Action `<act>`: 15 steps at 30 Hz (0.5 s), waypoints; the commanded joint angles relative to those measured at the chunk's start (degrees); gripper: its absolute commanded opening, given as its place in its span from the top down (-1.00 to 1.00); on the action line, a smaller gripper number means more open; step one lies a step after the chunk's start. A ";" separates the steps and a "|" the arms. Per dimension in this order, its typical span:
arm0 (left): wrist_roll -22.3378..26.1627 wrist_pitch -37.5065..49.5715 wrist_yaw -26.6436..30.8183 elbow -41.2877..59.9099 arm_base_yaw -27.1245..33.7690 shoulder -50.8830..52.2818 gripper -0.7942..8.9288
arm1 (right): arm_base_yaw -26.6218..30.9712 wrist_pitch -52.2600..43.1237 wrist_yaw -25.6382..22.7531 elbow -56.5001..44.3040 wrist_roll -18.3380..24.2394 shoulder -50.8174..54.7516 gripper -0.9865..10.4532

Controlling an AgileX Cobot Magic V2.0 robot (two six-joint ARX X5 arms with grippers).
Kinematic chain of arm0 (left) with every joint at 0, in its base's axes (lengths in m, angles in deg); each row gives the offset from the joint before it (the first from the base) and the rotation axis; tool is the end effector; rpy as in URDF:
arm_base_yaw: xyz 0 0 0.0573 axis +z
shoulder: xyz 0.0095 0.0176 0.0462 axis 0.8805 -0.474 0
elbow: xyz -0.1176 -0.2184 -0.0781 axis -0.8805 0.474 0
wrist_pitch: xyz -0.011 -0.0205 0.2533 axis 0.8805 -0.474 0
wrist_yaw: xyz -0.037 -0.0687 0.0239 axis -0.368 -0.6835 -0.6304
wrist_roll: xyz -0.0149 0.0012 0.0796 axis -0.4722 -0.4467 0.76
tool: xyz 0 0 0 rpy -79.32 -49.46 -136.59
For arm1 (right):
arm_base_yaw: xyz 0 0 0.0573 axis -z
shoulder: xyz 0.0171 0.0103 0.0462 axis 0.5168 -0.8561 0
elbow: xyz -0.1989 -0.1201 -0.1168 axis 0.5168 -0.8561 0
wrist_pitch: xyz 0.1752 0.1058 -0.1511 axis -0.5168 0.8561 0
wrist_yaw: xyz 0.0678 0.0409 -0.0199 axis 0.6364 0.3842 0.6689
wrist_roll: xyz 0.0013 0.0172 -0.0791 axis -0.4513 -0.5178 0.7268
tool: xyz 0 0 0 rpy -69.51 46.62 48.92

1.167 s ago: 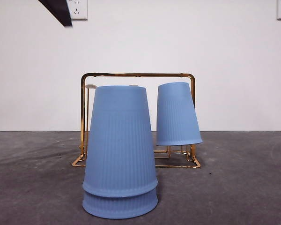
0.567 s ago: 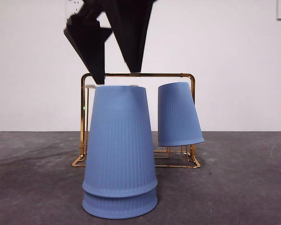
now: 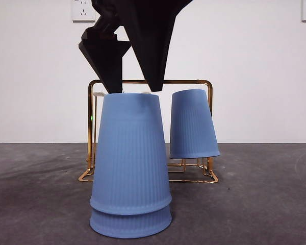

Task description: Pick the top cup and place it on cupholder, pick up the mid cup and place it on cupholder, last pick the bottom cup and place it on cupholder.

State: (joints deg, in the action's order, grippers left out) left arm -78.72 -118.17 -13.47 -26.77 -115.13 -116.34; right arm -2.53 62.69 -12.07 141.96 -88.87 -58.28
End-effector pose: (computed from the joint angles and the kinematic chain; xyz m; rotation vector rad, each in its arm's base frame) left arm 0.2008 -0.2740 0.2535 0.7290 1.2295 -0.8945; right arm 0.0759 0.0505 0.3654 -0.0346 0.4884 0.5510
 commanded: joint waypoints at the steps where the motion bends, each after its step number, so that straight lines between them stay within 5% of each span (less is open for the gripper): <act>1: 1.27 0.11 -0.22 -1.42 -0.24 -1.88 -0.17 | -0.39 -0.50 0.13 0.59 -0.44 -0.11 -0.12; 15: 2.01 -0.22 -0.42 -1.42 0.55 -2.97 0.35 | -0.39 -0.37 0.11 0.59 -0.39 -0.11 -0.12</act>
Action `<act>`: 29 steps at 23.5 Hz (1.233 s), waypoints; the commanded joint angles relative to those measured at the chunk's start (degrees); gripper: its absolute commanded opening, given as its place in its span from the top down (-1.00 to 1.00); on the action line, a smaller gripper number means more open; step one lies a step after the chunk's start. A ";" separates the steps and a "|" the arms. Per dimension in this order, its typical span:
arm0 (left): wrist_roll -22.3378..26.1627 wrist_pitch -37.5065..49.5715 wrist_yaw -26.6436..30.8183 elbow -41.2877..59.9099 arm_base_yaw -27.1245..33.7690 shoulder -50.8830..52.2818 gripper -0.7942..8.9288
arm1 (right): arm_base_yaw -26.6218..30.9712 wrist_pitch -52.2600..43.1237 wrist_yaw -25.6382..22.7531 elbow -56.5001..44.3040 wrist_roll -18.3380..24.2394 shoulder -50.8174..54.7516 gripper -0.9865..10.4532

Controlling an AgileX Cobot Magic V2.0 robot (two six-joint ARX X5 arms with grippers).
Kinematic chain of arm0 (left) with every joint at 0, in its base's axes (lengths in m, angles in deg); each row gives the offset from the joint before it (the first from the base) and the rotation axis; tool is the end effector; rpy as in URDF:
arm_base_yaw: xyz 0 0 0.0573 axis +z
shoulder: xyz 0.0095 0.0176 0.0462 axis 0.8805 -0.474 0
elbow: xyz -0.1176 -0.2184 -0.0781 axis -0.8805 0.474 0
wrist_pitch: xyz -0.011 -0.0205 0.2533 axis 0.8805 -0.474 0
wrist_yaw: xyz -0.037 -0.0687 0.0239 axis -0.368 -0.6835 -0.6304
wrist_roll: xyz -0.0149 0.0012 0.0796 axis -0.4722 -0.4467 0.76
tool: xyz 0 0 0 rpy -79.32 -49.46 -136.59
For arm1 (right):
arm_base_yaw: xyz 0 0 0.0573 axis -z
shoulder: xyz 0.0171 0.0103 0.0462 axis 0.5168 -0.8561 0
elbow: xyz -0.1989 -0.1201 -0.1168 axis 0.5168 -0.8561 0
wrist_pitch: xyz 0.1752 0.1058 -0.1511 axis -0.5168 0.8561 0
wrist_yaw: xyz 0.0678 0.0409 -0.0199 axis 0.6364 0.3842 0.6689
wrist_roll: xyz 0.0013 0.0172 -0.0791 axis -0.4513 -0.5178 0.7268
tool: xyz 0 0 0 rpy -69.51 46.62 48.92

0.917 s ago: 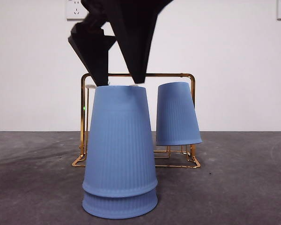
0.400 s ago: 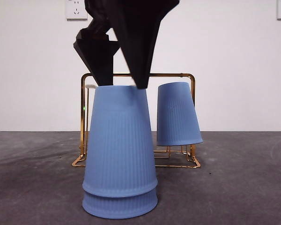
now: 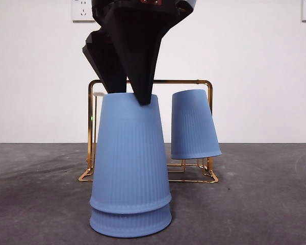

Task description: Pick the top cup and place it on cupholder, pick up the mid cup and place it on cupholder, last pick the bottom cup and place it on cupholder.

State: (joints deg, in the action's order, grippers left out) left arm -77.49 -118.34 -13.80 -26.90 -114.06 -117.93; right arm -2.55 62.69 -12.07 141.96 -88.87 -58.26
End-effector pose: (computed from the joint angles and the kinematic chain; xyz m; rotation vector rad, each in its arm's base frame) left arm 0.2080 -0.2735 0.2452 0.7414 1.2556 -0.8939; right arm 0.0758 0.0505 0.3654 -0.0346 0.4881 0.5514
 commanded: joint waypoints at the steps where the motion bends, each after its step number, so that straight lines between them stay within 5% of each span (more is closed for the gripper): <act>1: 0.79 -0.02 -0.09 -1.29 -0.52 -1.38 0.35 | -0.37 -0.37 0.11 0.59 -0.39 -0.13 -0.12; 8: 0.76 -0.11 -0.07 -1.29 -0.55 -1.36 0.59 | -0.37 -0.39 0.00 0.59 -0.39 -0.13 -0.12; 20: 0.68 -2.54 0.11 -2.64 -0.70 1.70 0.59 | -0.35 -0.39 -0.07 0.59 -0.42 -0.13 -0.12; 29: 0.24 -11.10 0.11 -14.60 -0.92 1.77 0.59 | -0.35 -0.39 -0.07 0.59 -0.44 -0.13 -0.12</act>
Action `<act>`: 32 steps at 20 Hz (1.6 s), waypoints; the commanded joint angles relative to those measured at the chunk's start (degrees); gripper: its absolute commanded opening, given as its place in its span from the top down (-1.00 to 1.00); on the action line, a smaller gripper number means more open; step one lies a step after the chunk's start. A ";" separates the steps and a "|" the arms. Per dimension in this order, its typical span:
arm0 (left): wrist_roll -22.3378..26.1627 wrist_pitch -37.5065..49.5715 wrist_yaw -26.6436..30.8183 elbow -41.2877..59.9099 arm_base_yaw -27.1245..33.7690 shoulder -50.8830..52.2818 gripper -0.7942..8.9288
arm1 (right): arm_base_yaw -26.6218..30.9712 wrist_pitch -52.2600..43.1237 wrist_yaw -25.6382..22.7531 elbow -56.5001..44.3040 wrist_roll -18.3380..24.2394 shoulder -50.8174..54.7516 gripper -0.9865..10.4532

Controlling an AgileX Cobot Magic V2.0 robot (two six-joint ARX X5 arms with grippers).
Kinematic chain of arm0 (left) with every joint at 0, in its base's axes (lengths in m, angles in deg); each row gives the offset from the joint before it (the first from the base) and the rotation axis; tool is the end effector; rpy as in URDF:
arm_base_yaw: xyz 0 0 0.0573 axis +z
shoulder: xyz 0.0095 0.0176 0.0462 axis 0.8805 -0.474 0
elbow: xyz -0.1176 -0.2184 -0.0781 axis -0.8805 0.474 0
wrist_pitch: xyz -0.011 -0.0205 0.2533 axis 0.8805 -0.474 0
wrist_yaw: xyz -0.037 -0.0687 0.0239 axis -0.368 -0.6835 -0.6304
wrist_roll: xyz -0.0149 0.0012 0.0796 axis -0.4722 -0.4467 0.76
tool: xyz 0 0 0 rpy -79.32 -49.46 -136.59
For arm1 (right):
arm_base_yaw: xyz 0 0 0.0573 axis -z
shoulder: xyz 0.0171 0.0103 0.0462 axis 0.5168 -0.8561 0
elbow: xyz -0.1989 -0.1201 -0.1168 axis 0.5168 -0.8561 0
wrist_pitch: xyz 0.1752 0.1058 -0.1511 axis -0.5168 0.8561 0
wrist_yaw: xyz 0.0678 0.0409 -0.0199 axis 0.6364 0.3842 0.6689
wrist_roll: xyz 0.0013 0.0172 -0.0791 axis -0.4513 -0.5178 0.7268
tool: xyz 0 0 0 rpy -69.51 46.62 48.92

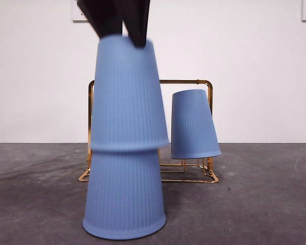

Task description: Pick the top cup and place it on cupholder, pick up the mid cup and place it on cupholder, last pick the bottom cup and place it on cupholder.

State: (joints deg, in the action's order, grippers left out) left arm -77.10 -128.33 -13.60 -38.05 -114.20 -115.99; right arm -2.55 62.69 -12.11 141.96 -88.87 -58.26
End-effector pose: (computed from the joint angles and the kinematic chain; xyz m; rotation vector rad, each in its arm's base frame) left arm 0.2000 -0.2640 0.3050 0.7287 1.1996 -0.9060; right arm 0.0759 0.0505 0.3654 -0.0348 0.4880 0.5507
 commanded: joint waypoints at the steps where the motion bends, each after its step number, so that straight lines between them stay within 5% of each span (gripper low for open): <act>1: -0.57 -1.84 -0.09 -4.87 -0.79 -0.07 0.59 | -0.35 -0.37 -0.02 0.59 -0.46 -0.13 -0.12; 10: -3.04 -2.27 3.06 -7.26 -0.79 8.63 0.59 | -0.35 -0.39 -0.09 0.59 -1.11 -0.13 -0.12; 16: -5.57 -2.21 19.39 -7.26 1.36 12.37 0.59 | -0.35 -0.59 -0.07 0.59 -2.40 -0.13 -0.12; 23: -6.29 2.58 12.79 -7.17 11.23 9.16 0.59 | -0.35 -0.57 -0.07 0.59 -3.02 -0.13 -0.12; 32: -6.32 6.43 12.31 -7.17 14.05 4.00 0.59 | -0.35 -0.55 -0.07 0.59 -2.95 -0.13 -0.12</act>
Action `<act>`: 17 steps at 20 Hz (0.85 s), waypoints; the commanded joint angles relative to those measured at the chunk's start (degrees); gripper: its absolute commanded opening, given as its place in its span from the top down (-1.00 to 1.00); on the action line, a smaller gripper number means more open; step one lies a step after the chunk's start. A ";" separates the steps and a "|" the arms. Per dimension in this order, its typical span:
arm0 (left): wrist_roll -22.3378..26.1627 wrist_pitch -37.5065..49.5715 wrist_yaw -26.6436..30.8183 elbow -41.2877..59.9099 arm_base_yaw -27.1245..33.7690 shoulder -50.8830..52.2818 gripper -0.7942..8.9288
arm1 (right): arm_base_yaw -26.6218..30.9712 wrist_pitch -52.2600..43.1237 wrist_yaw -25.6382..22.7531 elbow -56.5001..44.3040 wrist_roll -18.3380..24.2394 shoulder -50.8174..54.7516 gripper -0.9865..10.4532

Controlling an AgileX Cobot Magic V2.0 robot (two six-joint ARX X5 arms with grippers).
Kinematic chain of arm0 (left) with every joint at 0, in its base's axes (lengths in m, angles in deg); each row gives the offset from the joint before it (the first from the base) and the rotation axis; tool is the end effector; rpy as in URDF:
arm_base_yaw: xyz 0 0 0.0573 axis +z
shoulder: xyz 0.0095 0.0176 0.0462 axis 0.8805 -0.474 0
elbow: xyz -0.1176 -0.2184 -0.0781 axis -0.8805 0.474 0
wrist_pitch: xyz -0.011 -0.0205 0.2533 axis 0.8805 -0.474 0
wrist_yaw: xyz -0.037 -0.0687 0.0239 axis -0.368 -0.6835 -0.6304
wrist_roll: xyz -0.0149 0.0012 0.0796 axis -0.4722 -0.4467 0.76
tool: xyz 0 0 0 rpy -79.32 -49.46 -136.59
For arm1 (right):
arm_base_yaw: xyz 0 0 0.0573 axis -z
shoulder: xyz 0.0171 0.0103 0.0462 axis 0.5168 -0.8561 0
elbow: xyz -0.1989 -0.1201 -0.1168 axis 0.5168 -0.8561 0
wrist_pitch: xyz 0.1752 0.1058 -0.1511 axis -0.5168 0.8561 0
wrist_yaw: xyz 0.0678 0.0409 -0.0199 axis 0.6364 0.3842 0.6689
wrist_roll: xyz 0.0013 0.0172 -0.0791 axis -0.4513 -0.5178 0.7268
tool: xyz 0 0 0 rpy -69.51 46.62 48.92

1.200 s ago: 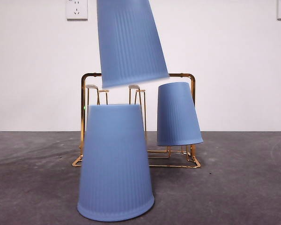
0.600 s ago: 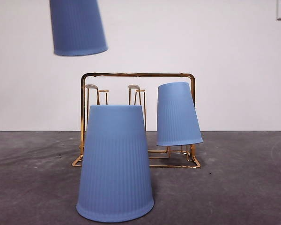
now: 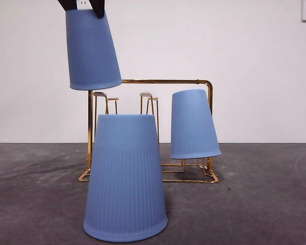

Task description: Pick the top cup and place it on cupholder, pick up the mid cup and place it on cupholder, last pick the bottom cup and place it on cupholder.

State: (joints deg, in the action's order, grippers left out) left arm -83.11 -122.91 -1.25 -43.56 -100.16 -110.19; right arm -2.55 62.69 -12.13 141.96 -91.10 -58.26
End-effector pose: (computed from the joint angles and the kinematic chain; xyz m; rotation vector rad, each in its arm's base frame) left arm 0.2593 -0.1903 0.3689 0.4961 0.9577 -0.4713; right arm 0.0759 0.0505 0.3654 0.0023 0.4986 0.5407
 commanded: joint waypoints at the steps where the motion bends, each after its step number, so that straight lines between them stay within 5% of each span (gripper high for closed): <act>1: -0.31 1.01 -0.04 -1.66 0.33 -2.47 0.59 | -0.35 -0.52 -0.04 0.59 -0.72 -0.13 -0.12; 17: -1.57 4.72 -2.62 -1.66 4.68 -15.63 0.59 | -0.35 -0.13 -0.04 0.57 0.13 -0.13 -0.12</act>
State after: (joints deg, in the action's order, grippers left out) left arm -84.42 -118.41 -4.66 -43.56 -95.62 -124.88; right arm -2.55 62.87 -12.11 141.96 -91.03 -58.26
